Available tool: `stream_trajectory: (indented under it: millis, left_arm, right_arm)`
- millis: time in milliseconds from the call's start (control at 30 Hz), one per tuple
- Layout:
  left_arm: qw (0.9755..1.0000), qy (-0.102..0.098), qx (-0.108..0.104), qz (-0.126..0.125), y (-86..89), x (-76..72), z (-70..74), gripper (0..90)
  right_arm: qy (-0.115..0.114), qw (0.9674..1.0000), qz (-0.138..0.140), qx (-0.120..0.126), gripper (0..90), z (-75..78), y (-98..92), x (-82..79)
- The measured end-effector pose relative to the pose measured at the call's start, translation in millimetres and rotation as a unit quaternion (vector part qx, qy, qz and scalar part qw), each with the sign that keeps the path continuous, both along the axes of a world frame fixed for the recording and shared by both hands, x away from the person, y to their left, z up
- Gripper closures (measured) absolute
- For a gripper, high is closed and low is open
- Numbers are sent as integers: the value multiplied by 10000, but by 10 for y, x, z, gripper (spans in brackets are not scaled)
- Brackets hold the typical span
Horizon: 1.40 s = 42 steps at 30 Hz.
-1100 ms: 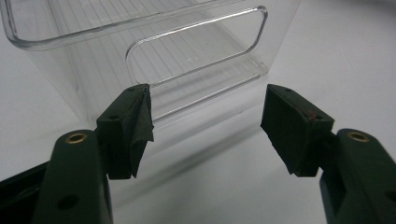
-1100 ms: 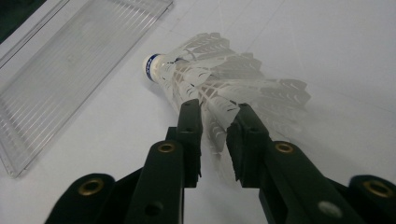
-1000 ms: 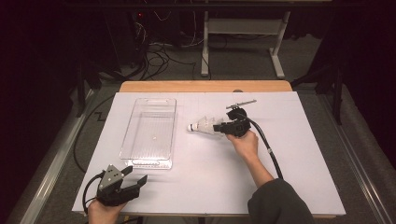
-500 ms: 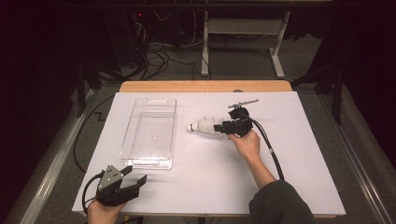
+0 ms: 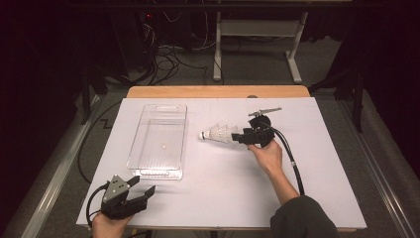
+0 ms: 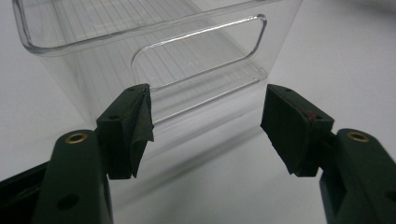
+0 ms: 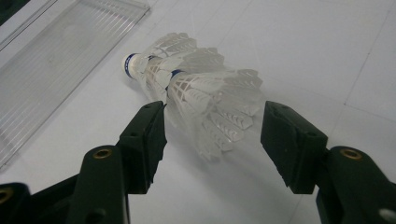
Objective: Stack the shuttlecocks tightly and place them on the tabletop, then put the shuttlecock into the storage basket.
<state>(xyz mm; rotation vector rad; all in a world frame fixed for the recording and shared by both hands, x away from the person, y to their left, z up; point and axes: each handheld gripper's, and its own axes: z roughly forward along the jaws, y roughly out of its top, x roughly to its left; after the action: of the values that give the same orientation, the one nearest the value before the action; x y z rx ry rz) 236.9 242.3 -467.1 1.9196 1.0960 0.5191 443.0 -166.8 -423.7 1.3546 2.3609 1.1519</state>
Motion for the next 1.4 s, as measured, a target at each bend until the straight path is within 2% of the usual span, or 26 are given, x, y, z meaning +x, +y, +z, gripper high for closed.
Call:
stream_trajectory:
  millis: [233,333,467,600,867,1033,1300,1400]
  left_arm:
    - [9999,75,-75,19,3,8,-22,347]
    - [9999,122,-41,-5,-6,18,-32,347]
    - [10000,92,-6,-1,-23,9,-29,347]
    - [9999,95,-57,16,-11,-3,-27,347]
    - [9999,107,-65,41,7,-11,-26,347]
    - [9999,87,-94,67,14,-22,-26,347]
    - [10000,8,-33,68,15,-34,4,347]
    - [9999,15,-99,74,30,-39,-2,347]
  right_arm:
    - [-50,10000,-51,62,417,-14,-99,-99]
    - [-117,9999,-50,43,422,-22,-144,-157]
    - [-145,9999,-52,-6,425,-54,-191,-212]
    - [-182,9998,-52,0,426,-79,-210,-252]
    - [-258,9996,78,34,425,-98,-109,-276]
    - [-181,9998,117,28,413,-156,-47,-258]
    - [-187,9997,132,-4,401,-217,43,-222]
    - [-156,9998,127,-16,398,-245,67,-202]
